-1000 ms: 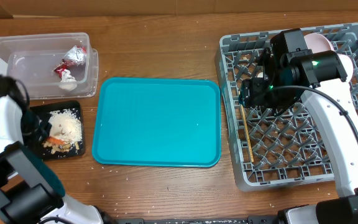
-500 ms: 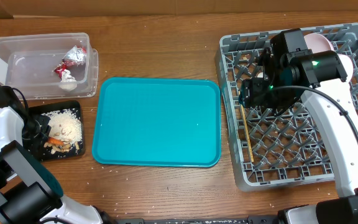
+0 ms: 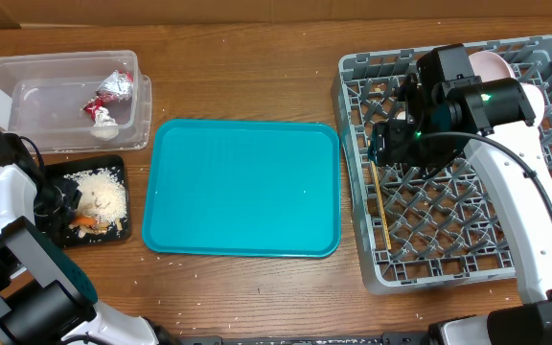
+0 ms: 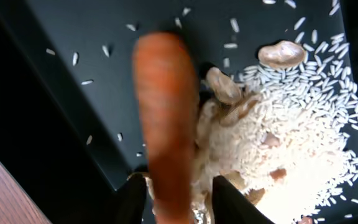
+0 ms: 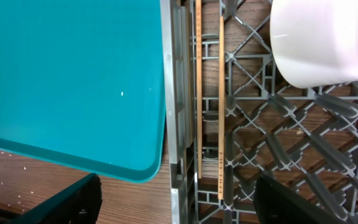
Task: Sort waste into correct bins and load items into the dishwasher
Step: 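Lower the carrot onto the black tray and open the left gripper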
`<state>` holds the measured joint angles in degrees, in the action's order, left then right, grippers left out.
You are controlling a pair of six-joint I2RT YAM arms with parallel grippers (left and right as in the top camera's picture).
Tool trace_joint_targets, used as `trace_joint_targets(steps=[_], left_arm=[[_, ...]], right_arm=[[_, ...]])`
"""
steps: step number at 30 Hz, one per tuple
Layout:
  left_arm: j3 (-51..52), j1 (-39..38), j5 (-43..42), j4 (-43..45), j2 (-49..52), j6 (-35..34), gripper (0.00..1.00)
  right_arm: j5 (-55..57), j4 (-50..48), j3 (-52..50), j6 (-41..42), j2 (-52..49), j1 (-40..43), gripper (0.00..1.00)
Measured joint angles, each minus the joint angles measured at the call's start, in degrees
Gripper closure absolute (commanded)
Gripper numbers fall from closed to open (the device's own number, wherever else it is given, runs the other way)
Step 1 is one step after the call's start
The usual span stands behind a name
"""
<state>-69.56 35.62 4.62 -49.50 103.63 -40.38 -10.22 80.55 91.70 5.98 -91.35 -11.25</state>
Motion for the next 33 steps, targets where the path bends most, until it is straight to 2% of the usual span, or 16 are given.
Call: trace_joint_targets(steps=[1,2,5,6,11,15,16,18,20,21,23,27,28,33], left_arm=[[0.0,0.0,0.0,0.0,0.0,0.0,0.49],[0.0,0.0,-0.1,0.0,0.0,-0.1,0.43],[0.0,0.0,-0.2,0.0,0.0,-0.3,0.12],[0.0,0.0,-0.2,-0.2,0.0,0.0,0.08],[0.0,-0.4,-1.7,-0.5,0.0,0.9,0.05],[-0.5,-3.7,-3.0,-1.5,-1.6,3.3,0.00],[-2.3,-7.5,-3.7,-1.6,-4.0,5.6,0.00],[-5.2,-13.2,-6.1,-1.6,-7.1,11.5,0.00],[-9.7,-22.2,-9.0,-2.6,-9.7,19.1,0.00],[-11.0,-25.4,-9.6,-3.8,-10.2,21.4,0.00],[-14.8,-36.7,-10.5,-10.5,-10.8,28.2,0.00],[-15.2,-43.1,-8.4,-24.4,-10.8,31.0,0.00],[-15.1,-43.5,-7.7,-29.4,-10.8,30.9,0.00],[-15.1,-42.2,-7.2,-40.5,-10.8,30.2,0.00]], right_arm=[[0.0,0.0,0.0,0.0,0.0,0.0,0.20],[0.0,0.0,0.0,0.0,0.0,0.0,0.20],[0.0,0.0,0.0,0.0,0.0,0.0,0.20],[0.0,0.0,0.0,0.0,0.0,0.0,0.20],[0.0,0.0,0.0,0.0,0.0,0.0,0.18],[-0.2,-1.7,0.0,-0.1,0.0,0.0,0.05],[-0.5,-3.7,0.0,0.0,0.0,0.0,0.01],[-3.0,-9.6,0.0,0.0,0.0,0.0,0.00],[-6.8,-17.3,0.0,0.0,0.0,0.0,0.00],[-7.9,-20.0,0.0,0.0,0.0,0.0,0.00],[-9.6,-22.6,0.0,0.0,0.0,0.0,0.00],[-5.8,-12.2,0.1,0.0,0.0,0.5,0.00],[-4.4,-9.6,0.1,0.0,0.0,0.8,0.00],[0.2,1.5,0.2,0.0,0.0,1.5,0.00]])
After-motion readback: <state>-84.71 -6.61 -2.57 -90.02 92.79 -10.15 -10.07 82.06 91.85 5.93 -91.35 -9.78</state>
